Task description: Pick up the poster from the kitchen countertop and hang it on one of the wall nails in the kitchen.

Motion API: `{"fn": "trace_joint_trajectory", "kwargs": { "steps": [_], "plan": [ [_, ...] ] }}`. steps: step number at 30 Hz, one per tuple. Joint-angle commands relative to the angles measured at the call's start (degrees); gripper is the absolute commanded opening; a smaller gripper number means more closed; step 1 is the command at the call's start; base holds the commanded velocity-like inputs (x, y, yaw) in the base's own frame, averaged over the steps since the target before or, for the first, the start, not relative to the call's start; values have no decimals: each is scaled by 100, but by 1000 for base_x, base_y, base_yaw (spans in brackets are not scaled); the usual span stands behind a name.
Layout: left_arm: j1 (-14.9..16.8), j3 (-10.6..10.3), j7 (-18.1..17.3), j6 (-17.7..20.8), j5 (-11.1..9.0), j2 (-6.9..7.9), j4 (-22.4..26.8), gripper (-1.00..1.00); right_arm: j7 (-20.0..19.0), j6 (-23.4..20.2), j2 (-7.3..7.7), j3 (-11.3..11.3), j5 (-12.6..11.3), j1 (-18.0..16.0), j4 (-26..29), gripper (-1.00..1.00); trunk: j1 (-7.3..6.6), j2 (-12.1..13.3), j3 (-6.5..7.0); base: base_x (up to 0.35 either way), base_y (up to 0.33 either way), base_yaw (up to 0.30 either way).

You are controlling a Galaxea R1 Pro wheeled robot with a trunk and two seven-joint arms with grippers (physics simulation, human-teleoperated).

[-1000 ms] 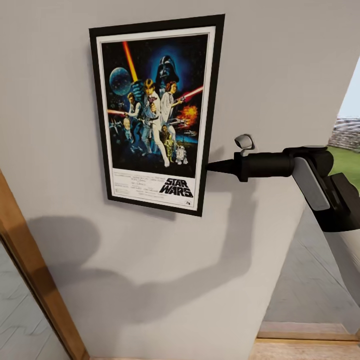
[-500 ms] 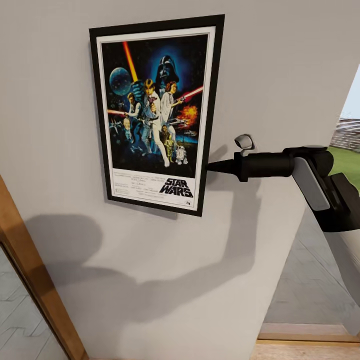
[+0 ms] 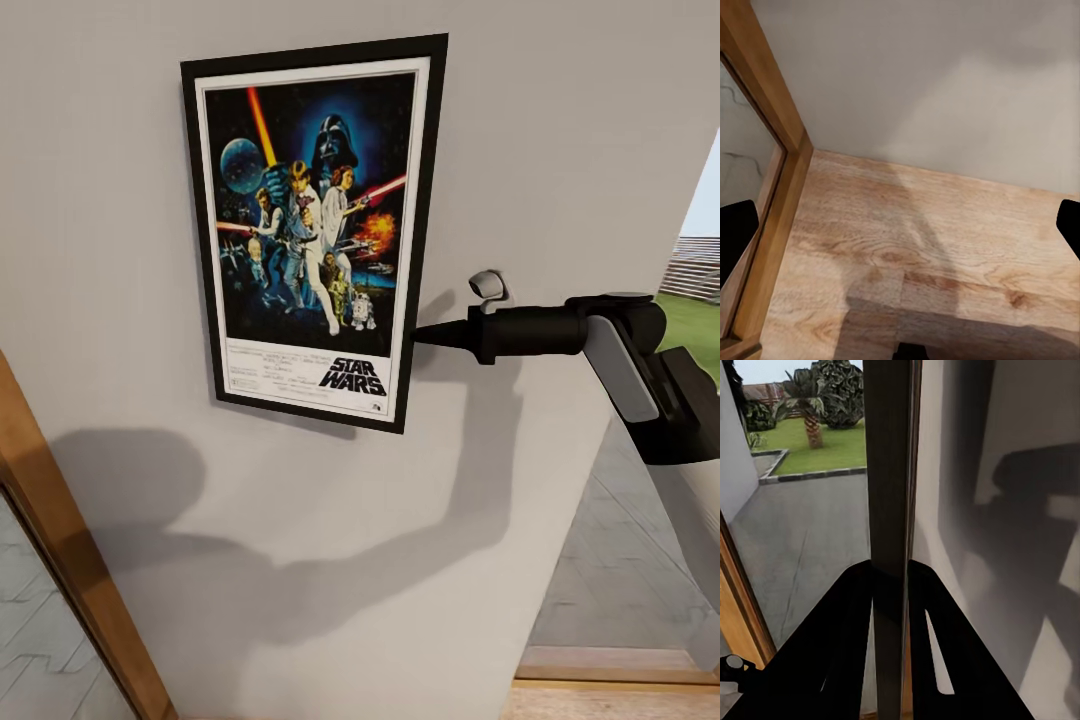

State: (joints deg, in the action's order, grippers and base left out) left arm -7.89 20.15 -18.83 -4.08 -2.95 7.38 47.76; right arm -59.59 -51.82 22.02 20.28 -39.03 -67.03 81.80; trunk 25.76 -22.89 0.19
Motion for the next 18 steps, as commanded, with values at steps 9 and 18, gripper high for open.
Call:
{"fn": "trace_joint_trajectory", "kwargs": {
  "steps": [9,18],
  "plan": [
    [-2,12,-36,7,-30,10,-2,100,0,-23,4,8,-24,-2,-4,-100,2,-3,-1,0,0,0],
    [-2,15,-41,21,-30,34,-12,100,0,-21,4,11,-17,1,-6,-100,2,-3,-1,0,0,0]
  ]
}}
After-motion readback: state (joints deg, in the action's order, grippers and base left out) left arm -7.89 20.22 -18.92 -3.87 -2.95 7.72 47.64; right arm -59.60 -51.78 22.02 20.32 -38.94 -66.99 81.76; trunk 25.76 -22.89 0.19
